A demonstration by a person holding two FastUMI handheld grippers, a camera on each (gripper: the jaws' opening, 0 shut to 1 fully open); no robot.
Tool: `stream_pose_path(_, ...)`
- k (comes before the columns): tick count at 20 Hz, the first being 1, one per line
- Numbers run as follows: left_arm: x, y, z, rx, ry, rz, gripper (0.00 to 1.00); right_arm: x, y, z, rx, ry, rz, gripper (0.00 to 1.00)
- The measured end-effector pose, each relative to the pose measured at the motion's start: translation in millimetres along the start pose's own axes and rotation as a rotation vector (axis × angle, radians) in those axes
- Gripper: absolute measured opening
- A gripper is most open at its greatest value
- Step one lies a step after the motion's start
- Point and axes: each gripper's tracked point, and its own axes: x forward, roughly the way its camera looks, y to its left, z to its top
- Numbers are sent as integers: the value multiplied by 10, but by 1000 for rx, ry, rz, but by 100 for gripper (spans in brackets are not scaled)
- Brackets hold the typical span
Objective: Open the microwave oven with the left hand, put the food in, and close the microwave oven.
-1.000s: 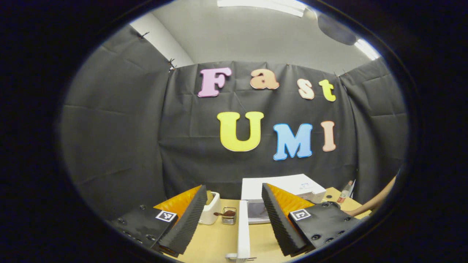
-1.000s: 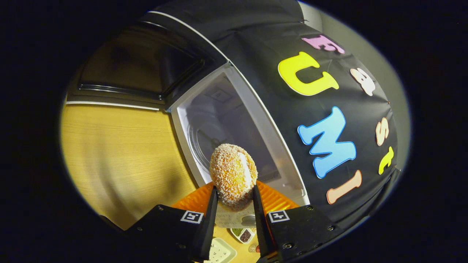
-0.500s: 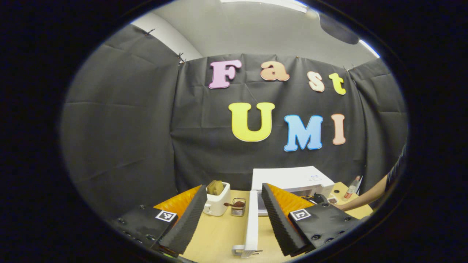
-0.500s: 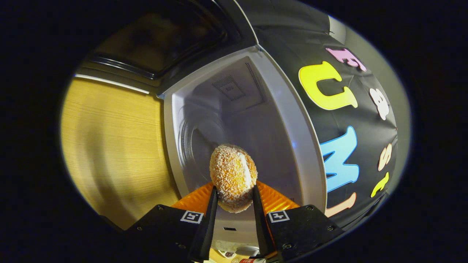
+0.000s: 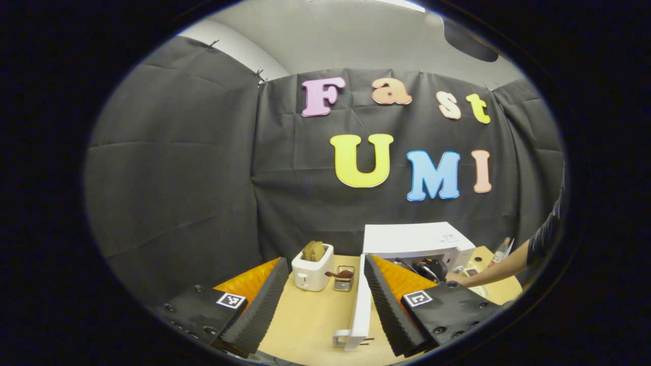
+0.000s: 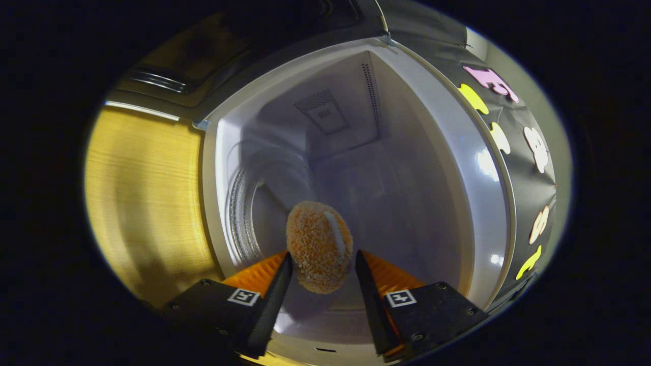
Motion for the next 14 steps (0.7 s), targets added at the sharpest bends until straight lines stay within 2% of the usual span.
stream_pose_path(1, 7, -9, 0, -4, -1, 0, 95, -37, 36, 7, 14, 1, 18, 94)
stream_pose_path(3, 26, -53, 18, -7, -11, -8, 99, -170, 135, 17, 65, -3, 69, 96)
stream_pose_path(7, 124, -192, 72, -11, -36, -49, 95, -586, 96, 8, 186, -24, 109, 96)
stream_pose_path(14, 433, -640, 175, -28, -84, -200, 96, -1533, -79, -244, 511, 21, 131, 96)
